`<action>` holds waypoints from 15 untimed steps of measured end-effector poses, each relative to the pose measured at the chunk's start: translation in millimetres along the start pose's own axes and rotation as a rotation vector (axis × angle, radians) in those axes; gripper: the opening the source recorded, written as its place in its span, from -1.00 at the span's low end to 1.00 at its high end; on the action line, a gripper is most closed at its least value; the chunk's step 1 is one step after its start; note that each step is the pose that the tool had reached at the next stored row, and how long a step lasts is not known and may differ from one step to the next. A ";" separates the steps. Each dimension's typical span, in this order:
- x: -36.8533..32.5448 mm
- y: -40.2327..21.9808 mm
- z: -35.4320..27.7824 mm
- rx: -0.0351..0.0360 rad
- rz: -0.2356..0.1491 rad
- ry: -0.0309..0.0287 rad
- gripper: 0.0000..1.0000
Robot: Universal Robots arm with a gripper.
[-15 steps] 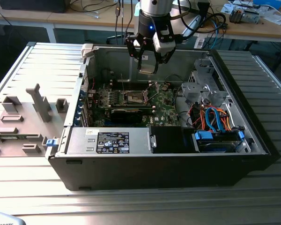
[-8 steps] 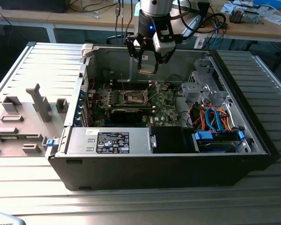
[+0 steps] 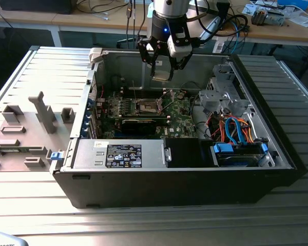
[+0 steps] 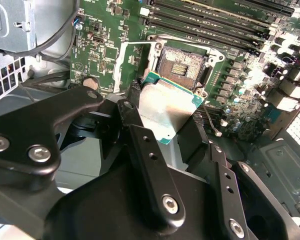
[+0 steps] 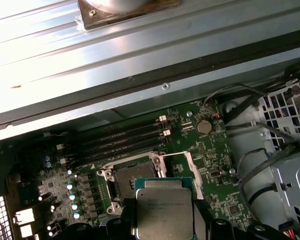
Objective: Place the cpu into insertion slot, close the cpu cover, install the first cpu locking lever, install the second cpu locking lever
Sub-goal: 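Place the cpu into insertion slot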
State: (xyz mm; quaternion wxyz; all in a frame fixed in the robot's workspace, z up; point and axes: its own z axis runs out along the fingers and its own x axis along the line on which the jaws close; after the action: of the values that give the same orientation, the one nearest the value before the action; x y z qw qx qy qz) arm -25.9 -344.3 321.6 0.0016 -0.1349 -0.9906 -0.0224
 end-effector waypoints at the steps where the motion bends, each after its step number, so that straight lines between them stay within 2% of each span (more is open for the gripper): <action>1: 0.0 0.0 0.0 0.0005 0.001 -0.0002 0.08; 15: 0.0 0.0 0.0 0.0044 0.010 -0.0017 0.08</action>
State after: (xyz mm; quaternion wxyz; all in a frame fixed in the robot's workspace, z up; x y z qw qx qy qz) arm -25.9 -344.3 321.6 0.0011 -0.1399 -0.9900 -0.0201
